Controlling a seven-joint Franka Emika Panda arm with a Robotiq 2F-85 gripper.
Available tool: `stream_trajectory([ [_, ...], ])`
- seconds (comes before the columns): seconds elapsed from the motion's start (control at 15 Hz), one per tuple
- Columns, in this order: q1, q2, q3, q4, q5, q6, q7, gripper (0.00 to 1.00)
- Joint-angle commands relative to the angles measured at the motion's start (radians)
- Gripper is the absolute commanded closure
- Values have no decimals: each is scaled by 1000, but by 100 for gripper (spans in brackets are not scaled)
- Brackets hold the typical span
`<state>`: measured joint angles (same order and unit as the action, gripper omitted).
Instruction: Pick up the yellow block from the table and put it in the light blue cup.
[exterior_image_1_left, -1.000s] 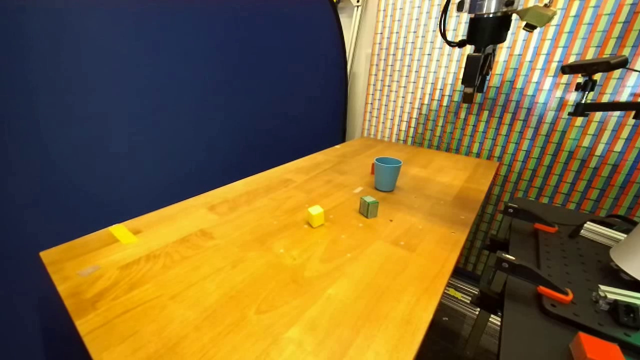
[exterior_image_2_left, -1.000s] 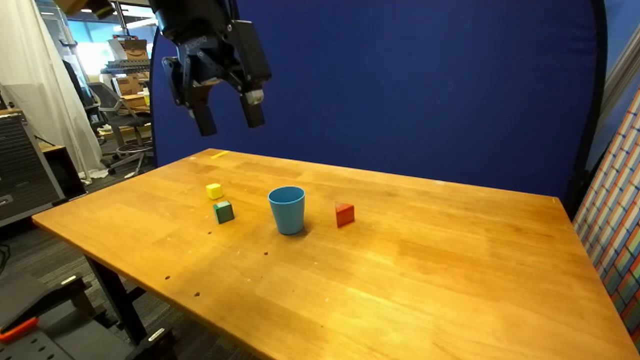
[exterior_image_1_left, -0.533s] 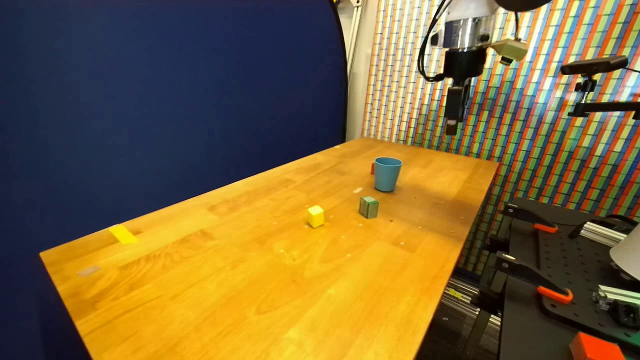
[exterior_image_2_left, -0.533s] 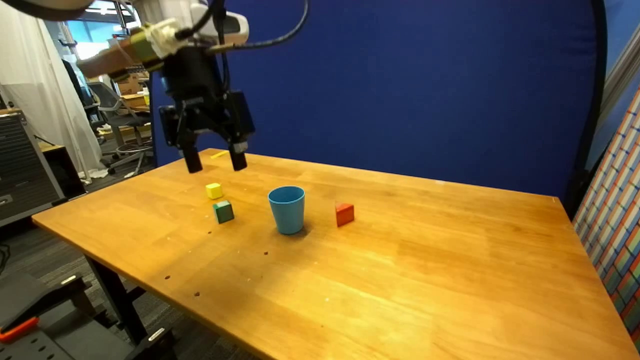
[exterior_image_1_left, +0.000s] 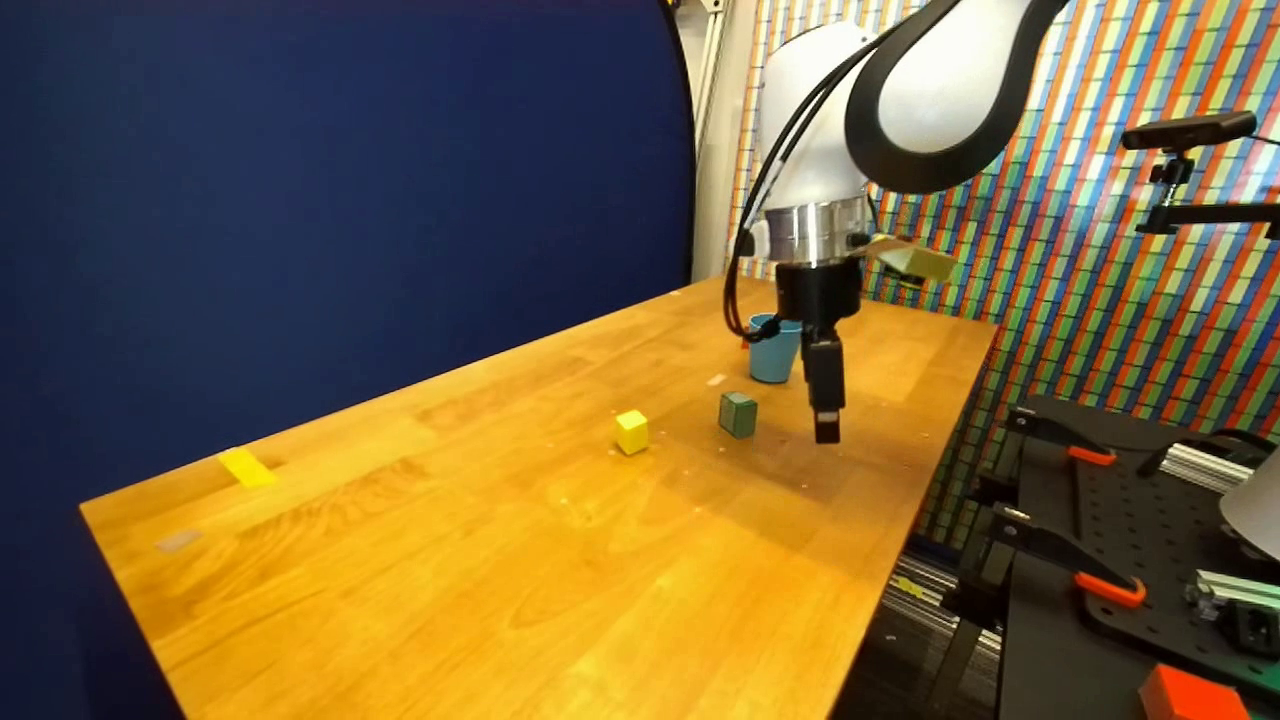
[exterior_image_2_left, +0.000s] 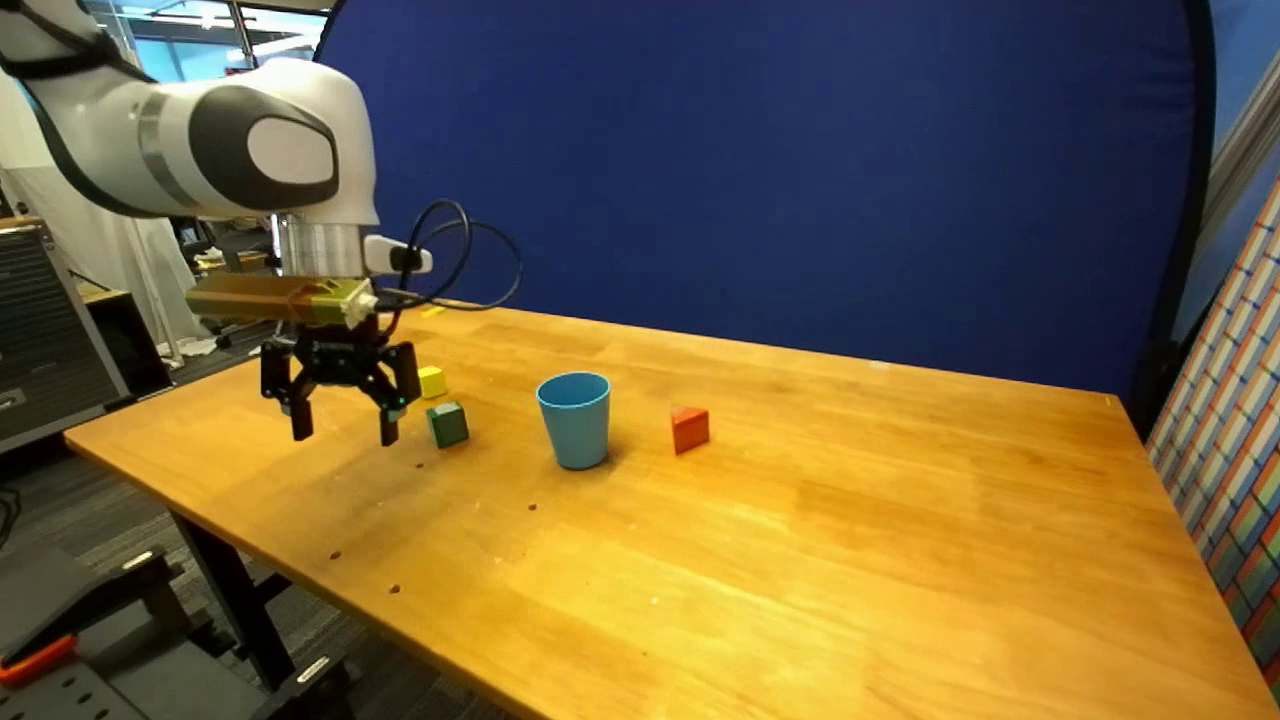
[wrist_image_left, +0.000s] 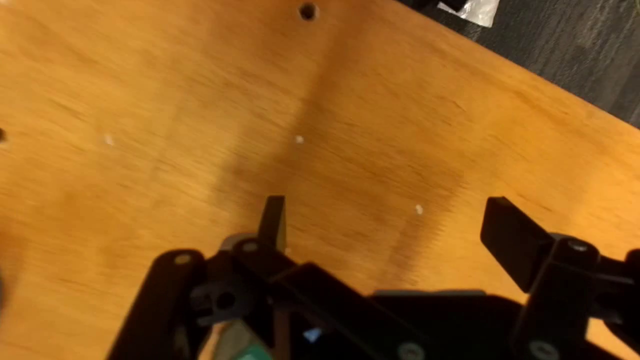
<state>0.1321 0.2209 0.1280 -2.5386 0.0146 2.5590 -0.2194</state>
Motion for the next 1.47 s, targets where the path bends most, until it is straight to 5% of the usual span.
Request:
stream_trajectory([
  [0.0,29,251,53,220,-38,13,-19,0],
  [0.33,119,483,12,512,-193,-42,23,0],
  [0.6,155,552,-4,687,-268,-150,24,0],
  [1.4,197,588,-41,890,-368,-216,47,0],
])
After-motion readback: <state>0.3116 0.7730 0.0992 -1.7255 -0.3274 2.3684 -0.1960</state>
